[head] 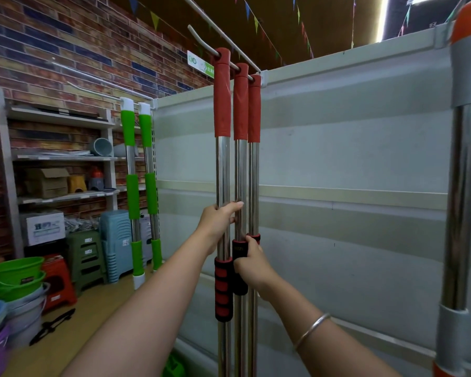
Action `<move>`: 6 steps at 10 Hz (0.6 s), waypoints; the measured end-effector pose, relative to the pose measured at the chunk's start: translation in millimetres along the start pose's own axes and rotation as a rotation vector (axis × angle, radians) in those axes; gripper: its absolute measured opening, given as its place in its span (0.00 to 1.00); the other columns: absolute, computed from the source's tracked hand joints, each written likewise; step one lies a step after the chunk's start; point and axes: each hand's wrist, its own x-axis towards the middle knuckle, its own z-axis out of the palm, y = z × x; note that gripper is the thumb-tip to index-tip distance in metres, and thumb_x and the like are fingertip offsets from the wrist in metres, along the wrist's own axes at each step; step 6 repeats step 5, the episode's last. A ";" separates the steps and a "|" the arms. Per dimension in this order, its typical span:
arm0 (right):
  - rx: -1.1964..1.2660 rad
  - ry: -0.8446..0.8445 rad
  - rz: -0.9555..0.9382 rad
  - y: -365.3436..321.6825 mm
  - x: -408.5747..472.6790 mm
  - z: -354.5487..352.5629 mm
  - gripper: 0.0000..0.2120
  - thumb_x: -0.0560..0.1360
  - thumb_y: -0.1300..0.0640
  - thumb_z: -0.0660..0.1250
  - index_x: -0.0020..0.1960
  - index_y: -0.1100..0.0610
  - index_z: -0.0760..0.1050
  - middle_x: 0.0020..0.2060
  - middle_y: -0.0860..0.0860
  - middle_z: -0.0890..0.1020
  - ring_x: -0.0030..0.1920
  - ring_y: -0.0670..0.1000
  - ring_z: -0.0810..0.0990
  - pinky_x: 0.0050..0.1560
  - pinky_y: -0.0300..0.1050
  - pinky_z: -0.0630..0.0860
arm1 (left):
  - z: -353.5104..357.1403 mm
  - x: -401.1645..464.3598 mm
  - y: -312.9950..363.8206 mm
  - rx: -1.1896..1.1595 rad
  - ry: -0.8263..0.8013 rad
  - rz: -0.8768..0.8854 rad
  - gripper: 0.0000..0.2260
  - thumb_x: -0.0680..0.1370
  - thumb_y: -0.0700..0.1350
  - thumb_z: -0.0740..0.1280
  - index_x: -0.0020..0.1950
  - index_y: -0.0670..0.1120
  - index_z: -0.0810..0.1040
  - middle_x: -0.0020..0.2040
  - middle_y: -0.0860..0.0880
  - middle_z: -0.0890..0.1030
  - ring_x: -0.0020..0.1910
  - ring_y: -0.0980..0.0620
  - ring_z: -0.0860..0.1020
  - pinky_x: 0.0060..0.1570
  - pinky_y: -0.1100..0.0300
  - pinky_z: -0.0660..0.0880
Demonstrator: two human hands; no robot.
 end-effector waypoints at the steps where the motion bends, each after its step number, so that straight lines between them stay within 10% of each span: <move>1: -0.024 -0.040 -0.001 -3.0 -6.9 -5.8 0.32 0.71 0.65 0.60 0.73 0.53 0.56 0.62 0.57 0.70 0.60 0.57 0.73 0.63 0.54 0.72 | -1.5 -2.9 0.0 0.041 0.022 0.025 0.22 0.74 0.50 0.69 0.66 0.42 0.72 0.64 0.47 0.75 0.61 0.47 0.75 0.60 0.53 0.68; 3: -0.008 -0.024 0.004 -7.2 -26.5 -22.7 0.30 0.75 0.66 0.58 0.75 0.56 0.54 0.66 0.56 0.71 0.63 0.57 0.73 0.63 0.53 0.72 | -4.8 -28.1 5.3 0.159 0.133 0.130 0.07 0.75 0.48 0.69 0.40 0.49 0.72 0.39 0.53 0.74 0.46 0.50 0.73 0.38 0.64 0.69; 4: 0.029 -0.017 -0.018 -6.3 -50.9 -25.5 0.22 0.75 0.69 0.56 0.67 0.58 0.64 0.62 0.60 0.74 0.59 0.58 0.75 0.58 0.54 0.74 | -4.8 -44.5 3.3 0.177 0.182 0.121 0.06 0.75 0.46 0.68 0.50 0.48 0.76 0.48 0.52 0.78 0.53 0.48 0.75 0.49 0.59 0.71; 5: 0.017 -0.035 -0.024 -0.6 -79.7 -24.3 0.21 0.75 0.70 0.56 0.68 0.61 0.65 0.59 0.58 0.76 0.58 0.58 0.76 0.62 0.53 0.72 | -0.7 -70.7 -3.8 0.229 0.216 0.070 0.25 0.76 0.44 0.67 0.72 0.41 0.66 0.68 0.45 0.73 0.67 0.47 0.71 0.60 0.58 0.67; 6: 0.017 -0.035 -0.024 -0.6 -79.7 -24.3 0.21 0.75 0.70 0.56 0.68 0.61 0.65 0.59 0.58 0.76 0.58 0.58 0.76 0.62 0.53 0.72 | -0.7 -70.7 -3.8 0.229 0.216 0.070 0.25 0.76 0.44 0.67 0.72 0.41 0.66 0.68 0.45 0.73 0.67 0.47 0.71 0.60 0.58 0.67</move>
